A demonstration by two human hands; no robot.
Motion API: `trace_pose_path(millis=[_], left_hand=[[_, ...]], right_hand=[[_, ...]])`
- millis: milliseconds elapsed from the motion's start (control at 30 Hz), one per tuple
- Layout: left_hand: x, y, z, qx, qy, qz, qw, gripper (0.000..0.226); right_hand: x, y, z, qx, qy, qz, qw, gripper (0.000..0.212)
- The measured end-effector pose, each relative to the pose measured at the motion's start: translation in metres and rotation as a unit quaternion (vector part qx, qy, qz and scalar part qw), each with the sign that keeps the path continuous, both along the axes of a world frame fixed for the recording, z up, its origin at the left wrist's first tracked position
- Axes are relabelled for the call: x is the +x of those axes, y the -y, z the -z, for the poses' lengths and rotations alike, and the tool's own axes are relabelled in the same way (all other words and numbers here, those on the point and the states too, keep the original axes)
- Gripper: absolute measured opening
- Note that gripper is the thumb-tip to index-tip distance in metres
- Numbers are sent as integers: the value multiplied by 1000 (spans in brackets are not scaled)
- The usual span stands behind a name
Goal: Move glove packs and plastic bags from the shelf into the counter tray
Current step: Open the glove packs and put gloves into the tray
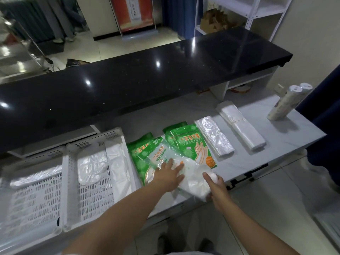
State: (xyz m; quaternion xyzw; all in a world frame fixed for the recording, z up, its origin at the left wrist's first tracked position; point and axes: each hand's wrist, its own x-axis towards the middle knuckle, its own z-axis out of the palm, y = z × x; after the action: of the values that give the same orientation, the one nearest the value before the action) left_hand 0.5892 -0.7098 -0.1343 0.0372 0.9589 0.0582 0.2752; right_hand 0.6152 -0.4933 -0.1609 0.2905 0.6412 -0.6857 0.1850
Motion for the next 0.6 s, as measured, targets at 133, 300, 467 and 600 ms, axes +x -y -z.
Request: trace_pose_path(millis=[133, 300, 467, 600], left_hand=[[2, -1, 9, -26, 1, 16, 1000, 62], [-1, 2, 12, -21, 8, 19, 1000, 61], [-6, -1, 11, -1, 9, 25, 1000, 58], [-12, -5, 16, -11, 7, 8, 1000, 62]], right_hand=[[0, 11, -4, 39, -5, -63, 997, 28], [-2, 6, 1, 86, 7, -90, 992, 33], [4, -15, -5, 124, -5, -96, 988, 23], [12, -40, -11, 142, 5, -101, 985, 13]])
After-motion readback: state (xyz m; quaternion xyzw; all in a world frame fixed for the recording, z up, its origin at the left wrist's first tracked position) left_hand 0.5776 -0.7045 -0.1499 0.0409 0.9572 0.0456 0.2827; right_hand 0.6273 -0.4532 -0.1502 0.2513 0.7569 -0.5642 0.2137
